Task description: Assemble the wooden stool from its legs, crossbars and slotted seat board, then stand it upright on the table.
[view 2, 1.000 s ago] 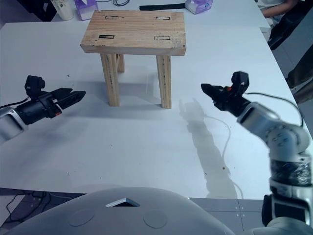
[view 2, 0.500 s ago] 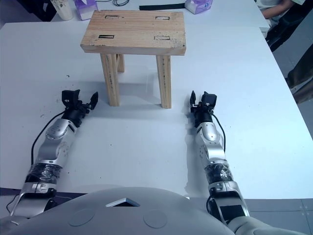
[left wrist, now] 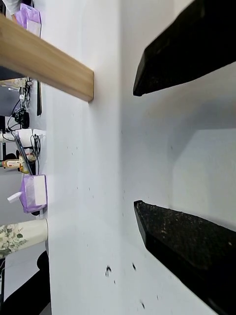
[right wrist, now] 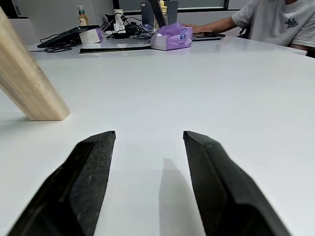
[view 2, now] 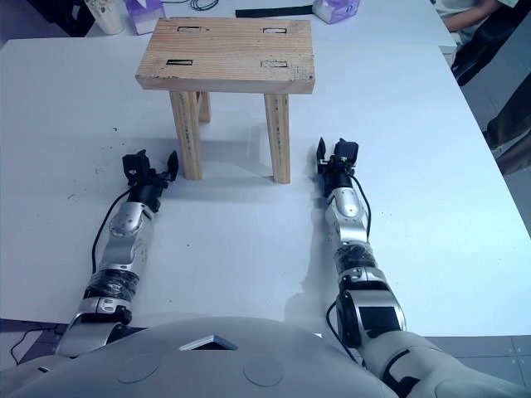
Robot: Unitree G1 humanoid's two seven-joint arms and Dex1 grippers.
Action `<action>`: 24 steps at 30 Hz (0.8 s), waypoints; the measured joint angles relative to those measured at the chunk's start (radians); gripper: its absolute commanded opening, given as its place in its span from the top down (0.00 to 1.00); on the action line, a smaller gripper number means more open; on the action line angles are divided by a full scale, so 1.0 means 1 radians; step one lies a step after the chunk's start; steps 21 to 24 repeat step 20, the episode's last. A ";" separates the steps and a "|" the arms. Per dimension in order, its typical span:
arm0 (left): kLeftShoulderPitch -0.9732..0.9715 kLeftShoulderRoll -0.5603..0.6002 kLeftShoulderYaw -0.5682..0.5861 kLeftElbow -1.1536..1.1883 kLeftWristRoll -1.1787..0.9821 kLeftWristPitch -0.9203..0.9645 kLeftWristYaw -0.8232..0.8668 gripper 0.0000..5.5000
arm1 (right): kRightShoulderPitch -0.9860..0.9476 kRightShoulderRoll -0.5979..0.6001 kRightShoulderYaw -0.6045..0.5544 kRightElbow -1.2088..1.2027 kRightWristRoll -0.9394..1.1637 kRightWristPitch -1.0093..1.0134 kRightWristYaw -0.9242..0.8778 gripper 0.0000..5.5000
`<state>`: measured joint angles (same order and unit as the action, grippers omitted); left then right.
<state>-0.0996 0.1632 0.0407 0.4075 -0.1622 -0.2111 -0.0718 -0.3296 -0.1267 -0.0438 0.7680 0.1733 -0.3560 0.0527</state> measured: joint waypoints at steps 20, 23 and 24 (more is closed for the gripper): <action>-0.125 -0.057 0.035 0.213 0.097 -0.128 0.070 0.28 | -0.123 -0.043 -0.069 0.216 -0.075 -0.059 0.010 0.36; -0.125 -0.057 0.035 0.213 0.097 -0.128 0.070 0.28 | -0.123 -0.043 -0.069 0.216 -0.075 -0.059 0.010 0.36; -0.125 -0.057 0.035 0.213 0.097 -0.128 0.070 0.28 | -0.123 -0.043 -0.069 0.216 -0.075 -0.059 0.010 0.36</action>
